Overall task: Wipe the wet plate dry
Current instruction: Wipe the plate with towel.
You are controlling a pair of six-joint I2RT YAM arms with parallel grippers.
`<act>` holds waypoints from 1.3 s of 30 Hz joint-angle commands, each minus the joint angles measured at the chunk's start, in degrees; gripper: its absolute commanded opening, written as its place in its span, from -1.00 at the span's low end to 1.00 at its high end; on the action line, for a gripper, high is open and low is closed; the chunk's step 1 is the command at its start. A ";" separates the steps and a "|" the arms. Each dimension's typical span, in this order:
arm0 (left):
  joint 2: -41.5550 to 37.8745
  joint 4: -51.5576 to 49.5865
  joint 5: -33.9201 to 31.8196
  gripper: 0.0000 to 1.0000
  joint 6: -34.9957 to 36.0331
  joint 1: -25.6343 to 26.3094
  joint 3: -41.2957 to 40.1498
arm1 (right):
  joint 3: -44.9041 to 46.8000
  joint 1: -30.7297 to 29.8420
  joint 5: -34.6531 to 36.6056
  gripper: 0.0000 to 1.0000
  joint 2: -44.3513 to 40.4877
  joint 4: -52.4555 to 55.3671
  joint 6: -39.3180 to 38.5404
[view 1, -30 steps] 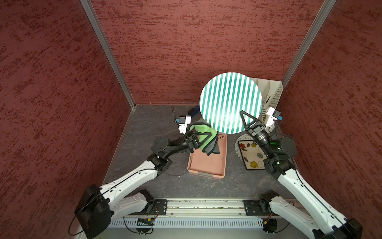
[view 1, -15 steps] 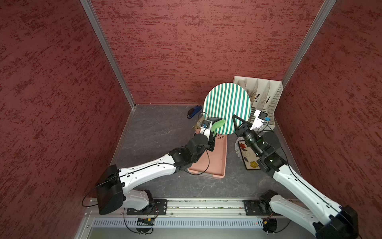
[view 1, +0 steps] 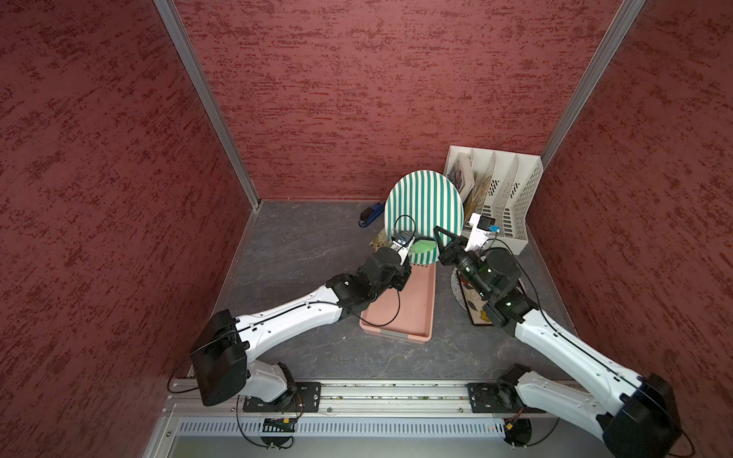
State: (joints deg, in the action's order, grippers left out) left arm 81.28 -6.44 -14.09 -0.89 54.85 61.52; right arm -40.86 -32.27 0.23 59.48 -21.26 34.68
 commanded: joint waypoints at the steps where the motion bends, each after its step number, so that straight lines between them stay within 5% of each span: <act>1: 2.37 4.04 10.63 -1.00 3.58 3.88 3.55 | -4.63 -4.64 -9.11 -1.00 -2.71 -1.50 7.84; 3: 2.10 -0.61 1.27 -1.00 6.99 5.43 4.40 | -5.86 -4.64 -0.68 -1.00 -6.45 6.23 4.83; 5: -1.09 -0.14 0.01 -1.00 7.46 5.36 2.29 | -6.82 -4.64 2.92 -1.00 -9.15 9.99 0.30; 11: -4.87 6.38 14.63 -1.00 1.05 0.52 1.22 | -5.81 -5.10 -20.63 -1.00 -3.88 -5.65 3.19; 15: -1.33 9.06 23.58 -1.00 -4.24 -1.53 2.60 | -3.00 -5.21 -22.92 -1.00 0.14 -15.86 11.13; 18: -0.89 9.75 21.56 -1.00 -8.41 -3.78 0.87 | -2.20 -5.26 -23.23 -1.00 -0.44 -17.72 14.02; 23: -1.68 8.01 15.74 -1.00 -16.44 -16.03 -2.29 | -0.04 -5.37 -26.40 -1.00 -4.26 -17.79 14.45; 29: -2.18 7.02 23.36 -1.00 -14.59 -23.17 1.31 | 4.97 -9.24 -36.53 -1.00 -2.75 -20.46 11.91; 32: -0.76 6.99 39.81 -1.00 -10.68 -22.28 4.28 | 7.13 -9.61 -34.59 -1.00 -2.77 -23.13 14.21; 35: 0.30 9.02 52.39 -1.00 -8.90 -17.61 4.17 | 5.44 -8.87 -25.12 -1.00 -5.23 -16.90 13.07; 39: 0.82 5.26 48.84 -1.00 -4.83 -11.05 1.97 | 3.74 -2.53 -25.25 -1.00 -6.17 -24.26 19.82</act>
State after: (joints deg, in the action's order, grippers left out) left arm 79.99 4.73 29.69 -9.67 39.97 65.82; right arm -31.68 -37.63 -20.27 57.04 -26.04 52.07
